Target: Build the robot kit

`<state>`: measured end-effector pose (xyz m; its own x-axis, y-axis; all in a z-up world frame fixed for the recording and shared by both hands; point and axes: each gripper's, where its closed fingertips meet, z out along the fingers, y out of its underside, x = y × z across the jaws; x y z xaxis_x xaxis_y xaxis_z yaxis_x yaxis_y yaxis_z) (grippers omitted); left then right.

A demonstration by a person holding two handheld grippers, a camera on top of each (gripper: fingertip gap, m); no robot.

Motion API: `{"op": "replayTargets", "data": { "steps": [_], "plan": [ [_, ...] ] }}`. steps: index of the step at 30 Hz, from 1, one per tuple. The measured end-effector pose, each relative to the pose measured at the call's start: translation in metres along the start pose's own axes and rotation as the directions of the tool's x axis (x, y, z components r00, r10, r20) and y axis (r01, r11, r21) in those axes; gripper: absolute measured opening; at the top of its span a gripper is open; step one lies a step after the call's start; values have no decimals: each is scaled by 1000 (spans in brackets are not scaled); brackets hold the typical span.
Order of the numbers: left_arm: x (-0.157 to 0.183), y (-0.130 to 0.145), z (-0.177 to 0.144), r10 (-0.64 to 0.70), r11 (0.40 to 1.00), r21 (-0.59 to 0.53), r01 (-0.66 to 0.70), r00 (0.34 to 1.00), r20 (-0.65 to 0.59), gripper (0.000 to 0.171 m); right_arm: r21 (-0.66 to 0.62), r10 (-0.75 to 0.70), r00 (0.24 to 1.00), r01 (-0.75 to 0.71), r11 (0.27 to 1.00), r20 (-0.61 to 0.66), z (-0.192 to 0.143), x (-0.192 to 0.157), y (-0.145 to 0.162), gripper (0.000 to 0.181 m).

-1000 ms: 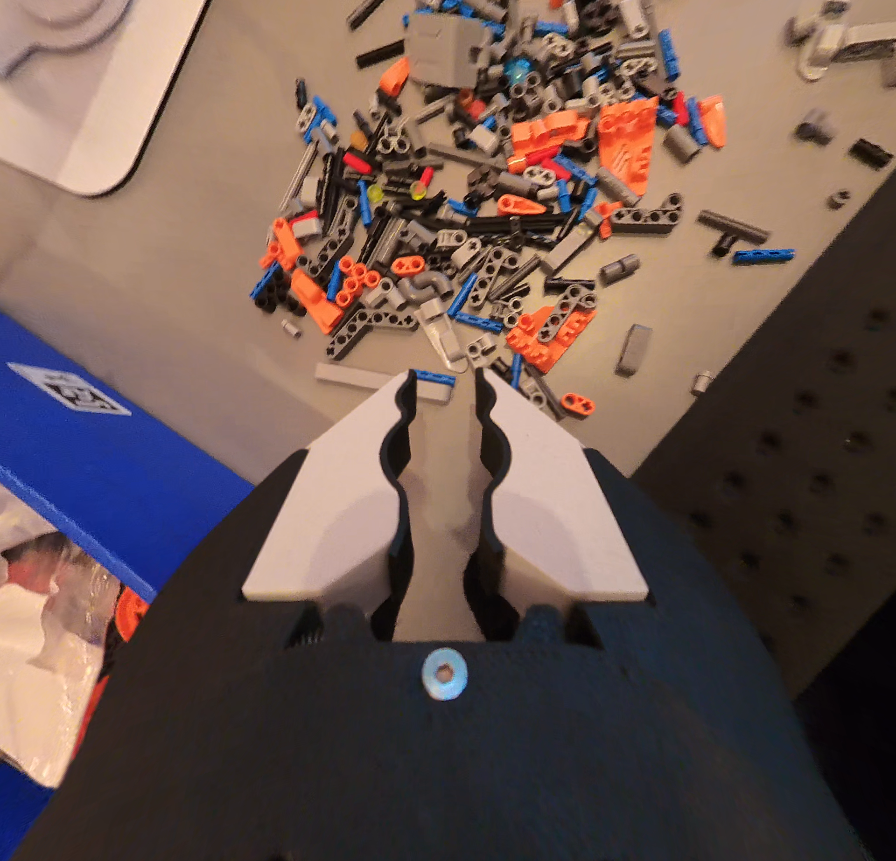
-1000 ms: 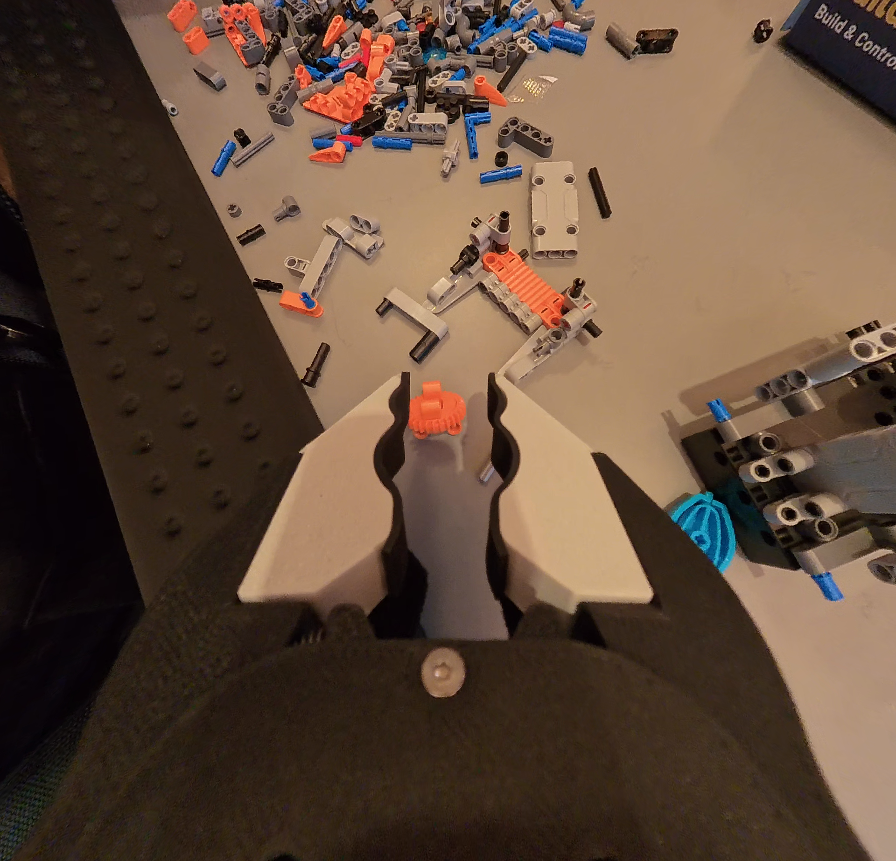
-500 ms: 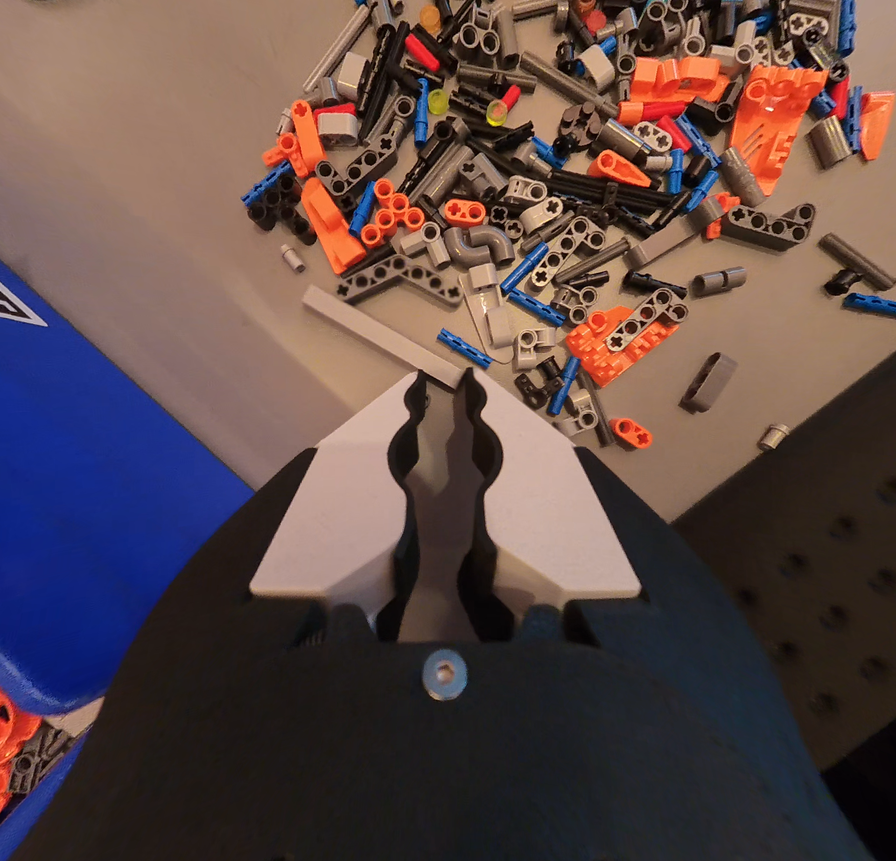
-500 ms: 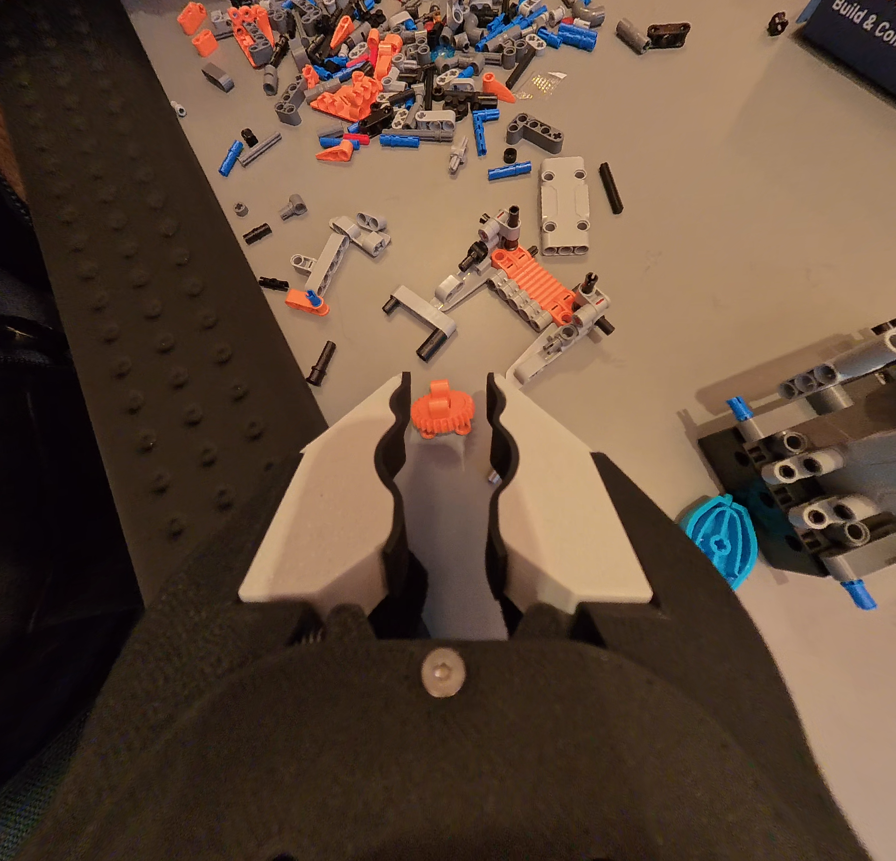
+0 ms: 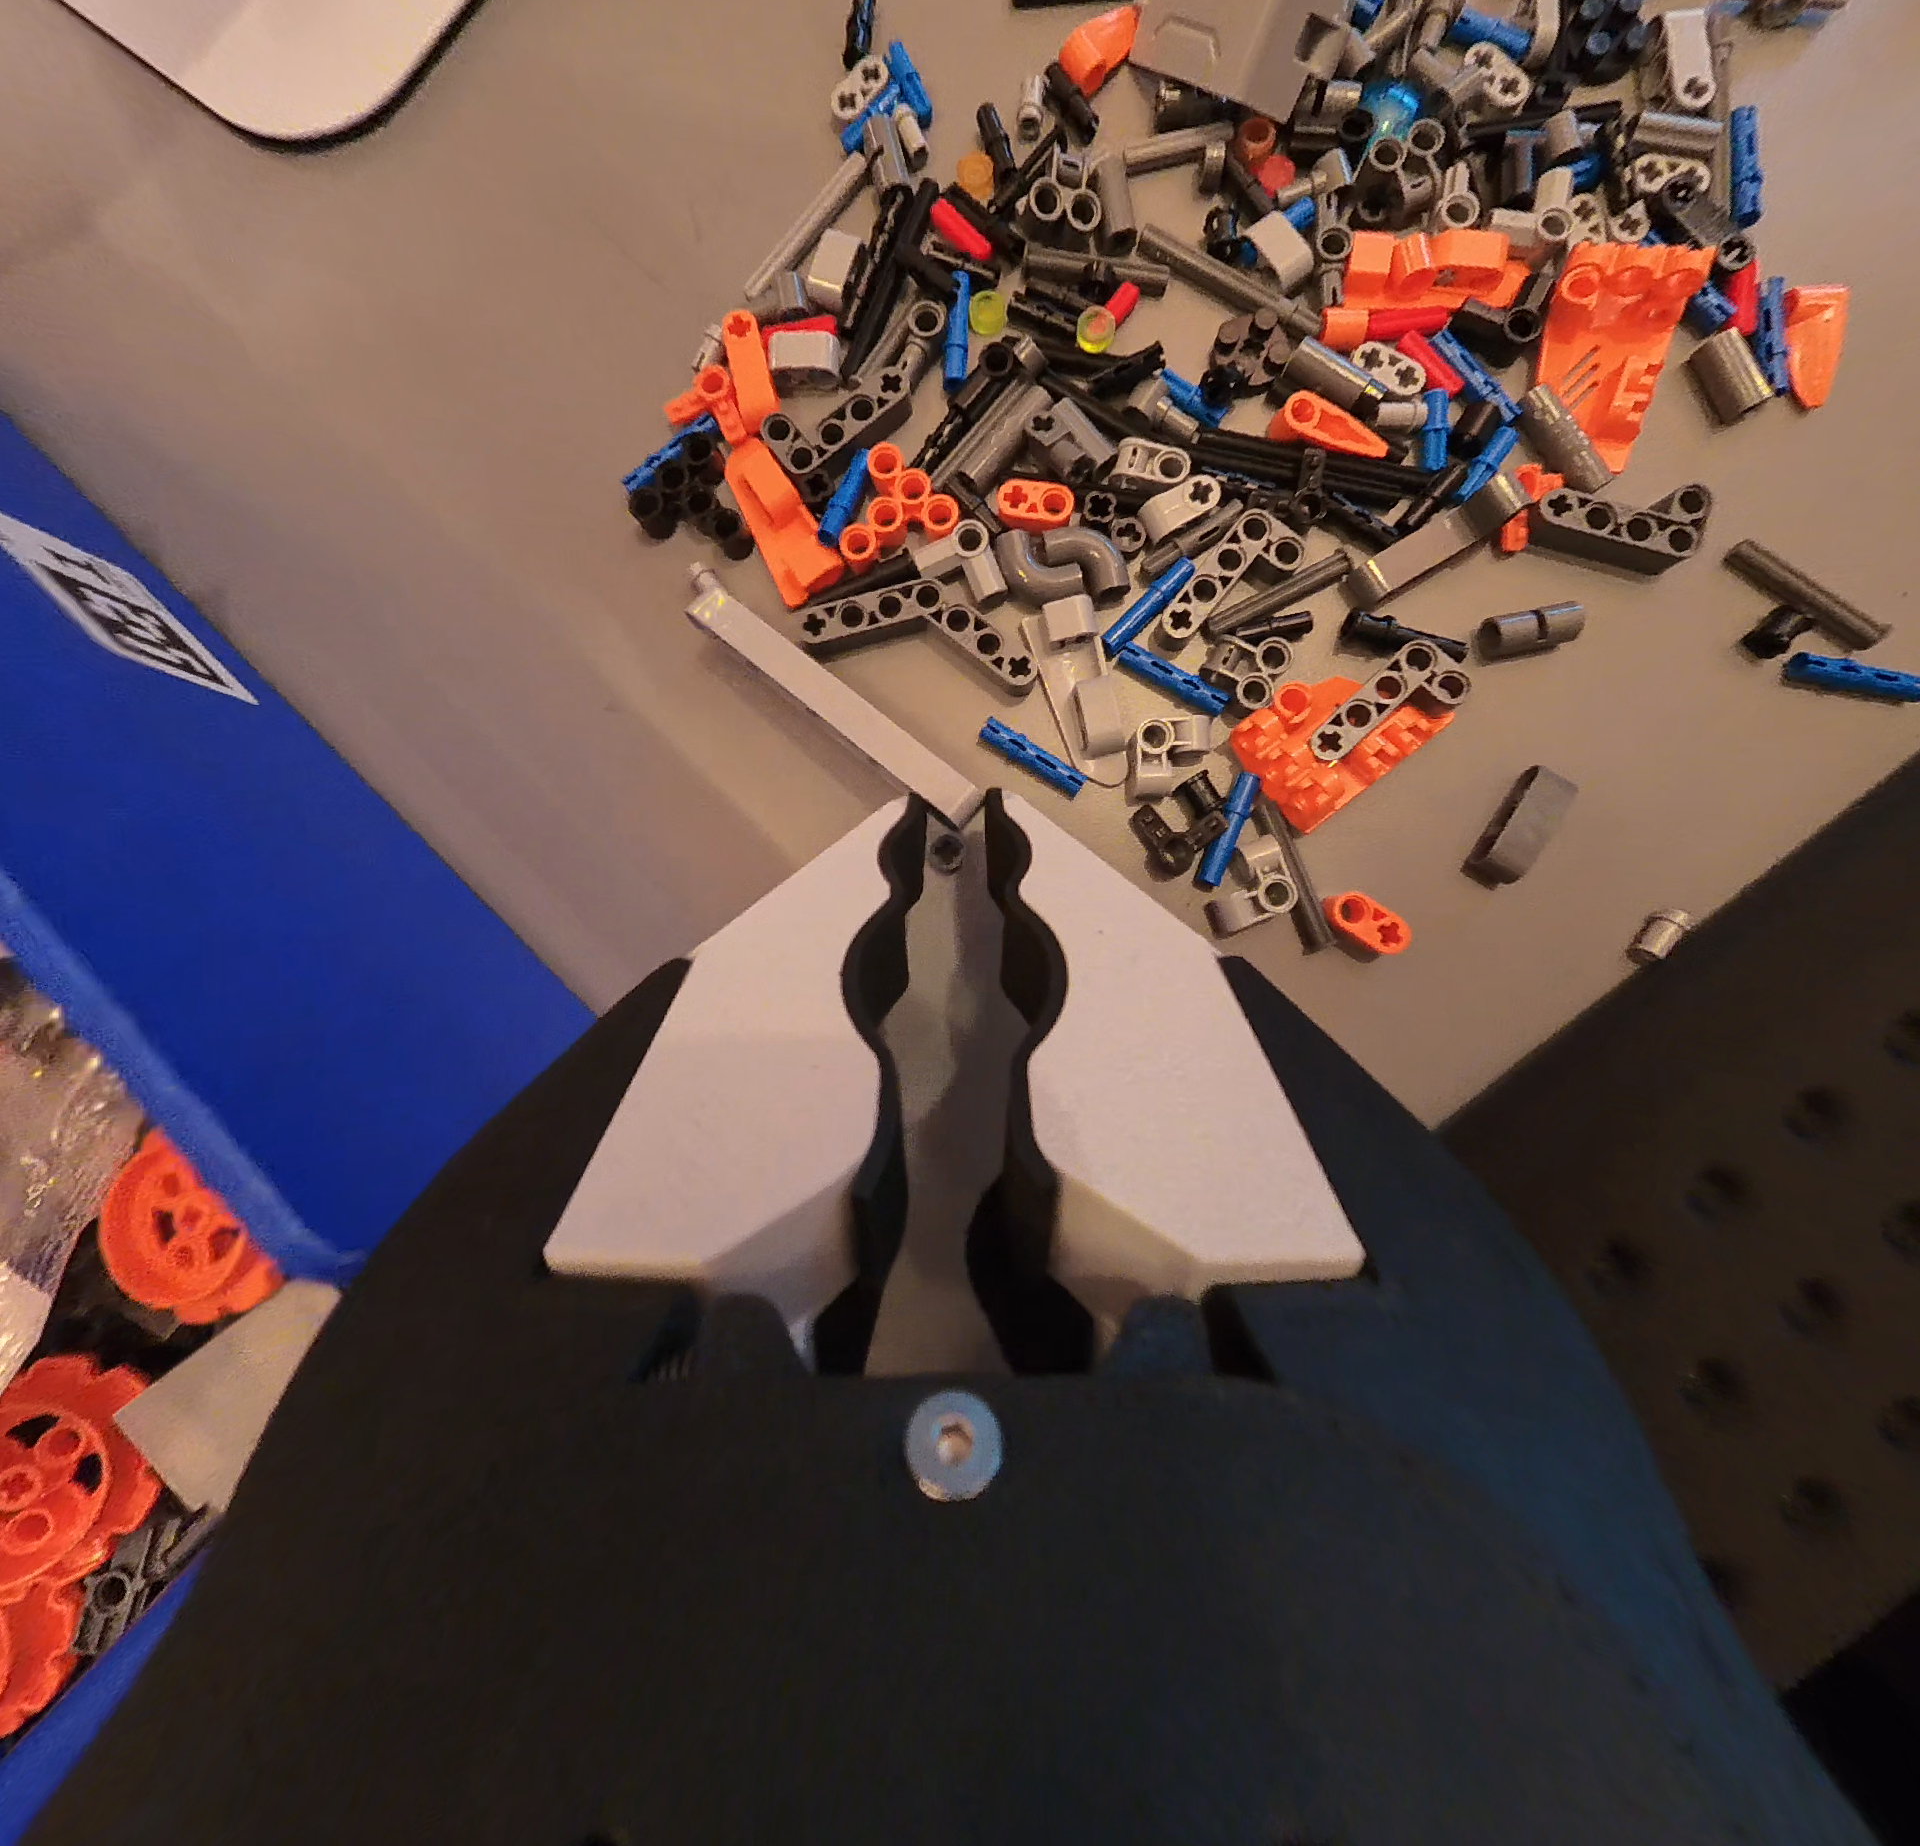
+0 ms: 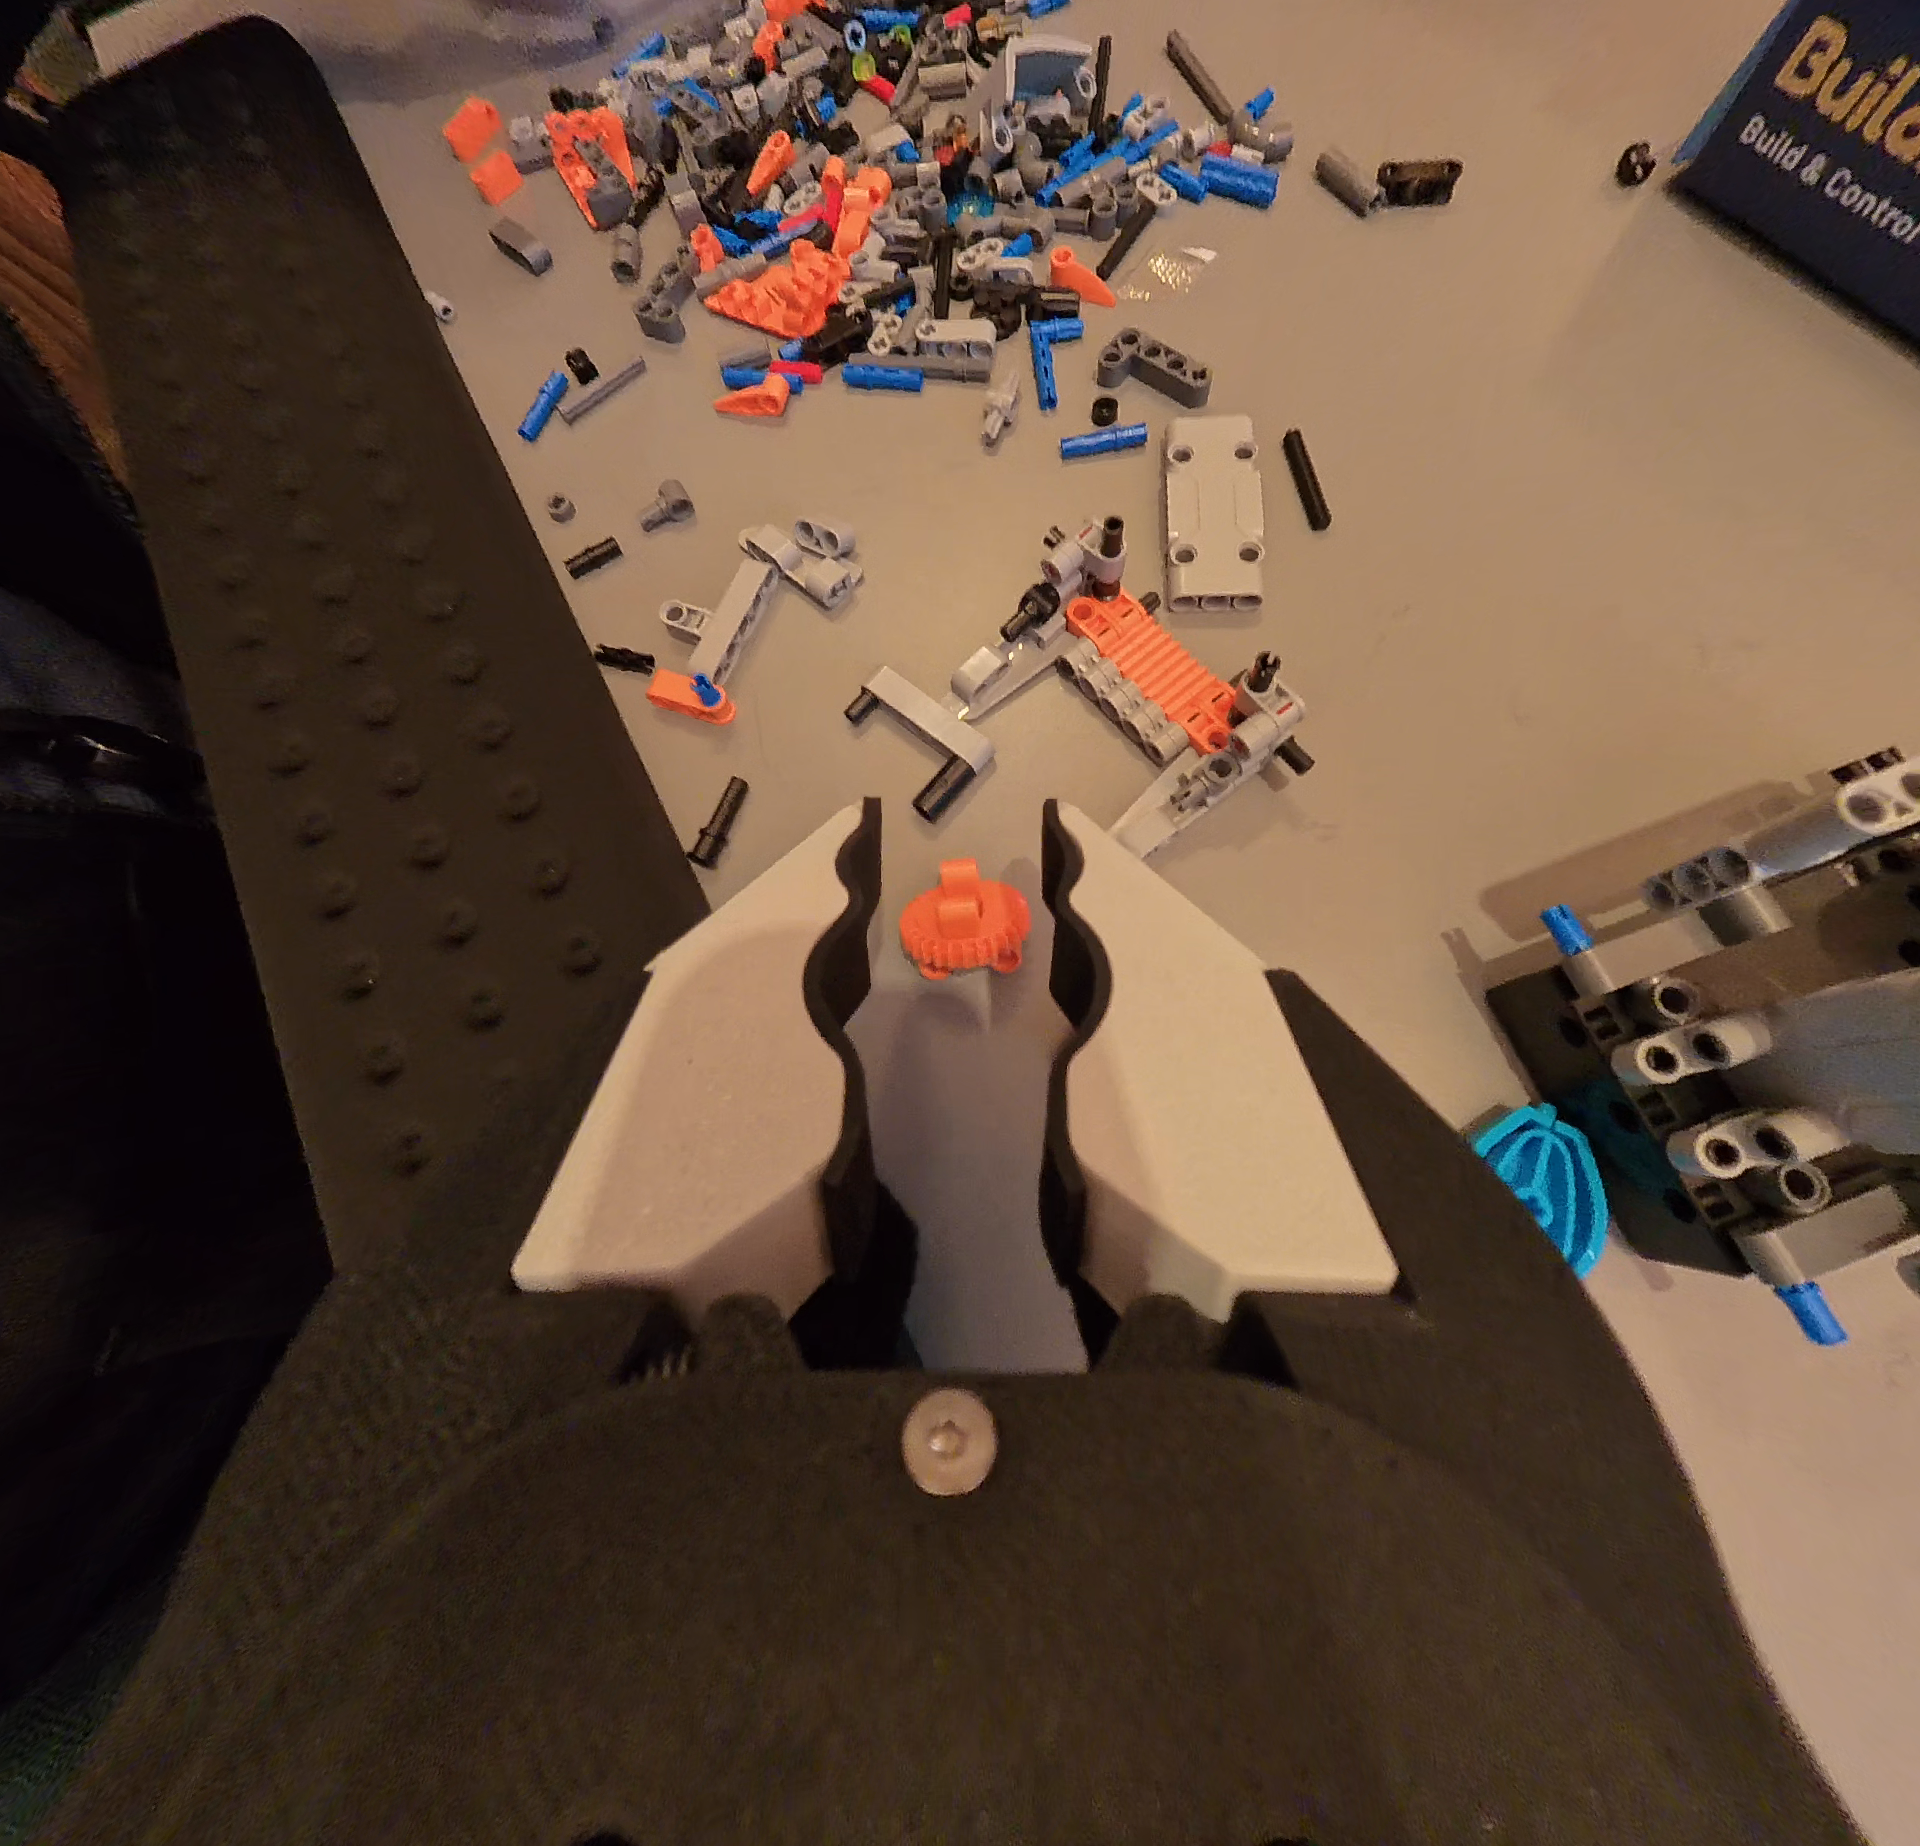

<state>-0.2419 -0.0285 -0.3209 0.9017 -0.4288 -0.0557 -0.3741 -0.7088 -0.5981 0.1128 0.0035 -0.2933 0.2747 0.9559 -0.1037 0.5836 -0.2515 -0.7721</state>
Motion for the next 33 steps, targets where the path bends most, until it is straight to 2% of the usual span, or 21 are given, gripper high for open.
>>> {"op": "replayTargets", "data": {
  "steps": [5,11,18,25,33],
  "plan": [
    [8,-16,-21,19,996,89,-16,999,-30,9,62,-54,999,54,997,-8,-1,-8,-25,29],
    [49,-47,-37,105,976,207,-68,979,-172,9,137,-226,974,227,964,-20,11,-33,-70,31],
    [118,-77,-40,221,950,298,-94,876,-428,9,159,-450,891,455,876,-64,41,-62,-114,35],
    [164,-92,-44,299,935,337,-108,753,-587,9,130,-618,783,622,772,-72,68,-85,-127,41],
    [188,-95,-48,343,929,346,-130,650,-678,9,102,-719,695,716,691,-7,83,-103,-121,40]
  ]
}}
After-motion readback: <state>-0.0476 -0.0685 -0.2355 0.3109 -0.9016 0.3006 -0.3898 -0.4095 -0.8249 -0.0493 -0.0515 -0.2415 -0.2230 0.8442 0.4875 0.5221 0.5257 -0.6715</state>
